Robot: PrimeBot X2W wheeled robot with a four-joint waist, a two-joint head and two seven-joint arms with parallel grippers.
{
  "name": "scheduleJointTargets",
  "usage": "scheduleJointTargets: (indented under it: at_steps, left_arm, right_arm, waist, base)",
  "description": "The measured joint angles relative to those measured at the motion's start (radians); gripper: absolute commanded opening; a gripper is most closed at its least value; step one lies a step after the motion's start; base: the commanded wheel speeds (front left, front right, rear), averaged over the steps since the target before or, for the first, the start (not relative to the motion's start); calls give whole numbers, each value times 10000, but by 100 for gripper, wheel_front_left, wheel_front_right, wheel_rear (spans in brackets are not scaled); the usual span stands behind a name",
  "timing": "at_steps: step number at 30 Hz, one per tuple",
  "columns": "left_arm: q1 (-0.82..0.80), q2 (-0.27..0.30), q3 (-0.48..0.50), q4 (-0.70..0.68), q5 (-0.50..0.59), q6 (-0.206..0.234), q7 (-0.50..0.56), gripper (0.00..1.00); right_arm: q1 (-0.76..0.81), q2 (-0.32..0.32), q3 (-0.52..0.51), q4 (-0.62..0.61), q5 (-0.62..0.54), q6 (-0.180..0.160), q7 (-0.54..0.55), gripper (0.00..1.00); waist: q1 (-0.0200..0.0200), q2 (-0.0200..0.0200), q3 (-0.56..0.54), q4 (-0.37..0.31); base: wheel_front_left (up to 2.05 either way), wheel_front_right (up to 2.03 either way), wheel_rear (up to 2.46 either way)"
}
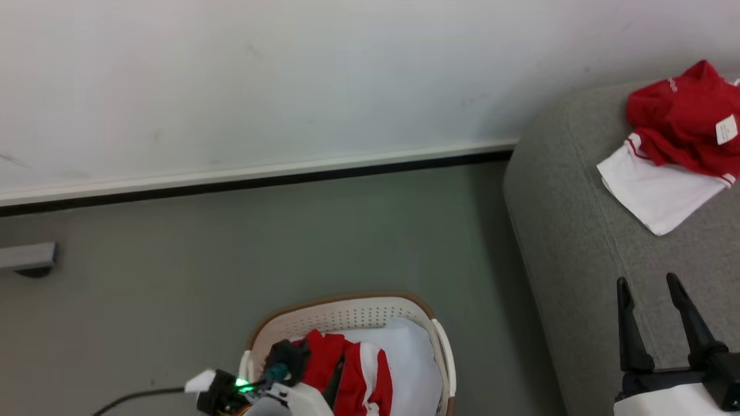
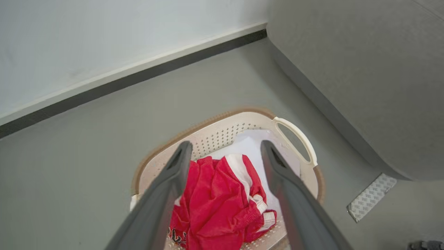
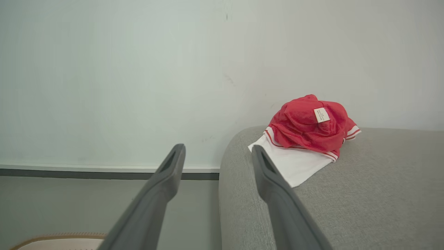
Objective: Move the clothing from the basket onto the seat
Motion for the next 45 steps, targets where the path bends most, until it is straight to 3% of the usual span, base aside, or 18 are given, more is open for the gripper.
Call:
scheduleJointTargets:
  at_steps: [8, 14, 23, 34, 35, 36, 37, 38, 45]
  left_arm:
    - [-1839, -25, -1037, 2604, 466, -366, 1701, 100]
    - [-3031, -31, -1335, 3939, 704, -238, 2117, 100]
    - [-4073, 15, -1854, 5102, 1045, -276, 2368, 100]
    - [-4887, 510, -2240, 5590, 1267, -36, 2625, 100]
    - [-4950, 529, -2255, 5595, 1267, 19, 2606, 89]
    - [-4991, 545, -2276, 5609, 1267, 35, 2594, 47]
    - [-5014, 562, -2324, 5628, 1277, 31, 2591, 27]
    - [-5027, 568, -2353, 5653, 1285, -17, 2591, 0]
    - [-5016, 272, -2025, 5622, 713, -159, 1877, 0]
  right_arm:
    - [-809, 0, -12, -456, 309, -2, 0, 100]
    - [-1251, 17, -52, -930, 702, 0, 0, 100]
    - [-1846, 23, 50, -1438, 1381, 0, 0, 100]
    - [-2272, 27, -36, -1841, 1708, 0, 0, 100]
    - [-2321, 27, -35, -1870, 1708, 0, 0, 100]
    - [-2354, 29, -27, -1894, 1728, 0, 0, 100]
    - [-2361, 29, -27, -1912, 1755, 0, 0, 100]
    - [-2361, 31, -38, -1912, 1768, 0, 0, 100]
    - [-2357, 36, -261, -1756, 1724, 0, 0, 100]
  waist:
    - [1, 0, 1503, -958]
    - [1, 0, 2815, -1540]
    - [1, 0, 4673, -2115]
    - [0, 0, 6201, -2372]
    - [0, 0, 6313, -2390]
    - [0, 0, 6410, -2409]
    - [0, 0, 6495, -2431]
    - [0, 0, 6569, -2451]
    - [-1, 0, 6326, -2284]
  base:
    - [0, 0, 0]
    - [0, 0, 0]
    - [0, 0, 0]
    - [0, 0, 0]
    - [0, 0, 0]
    - [0, 0, 0]
    - [0, 0, 0]
    - [0, 0, 0]
    - [0, 0, 0]
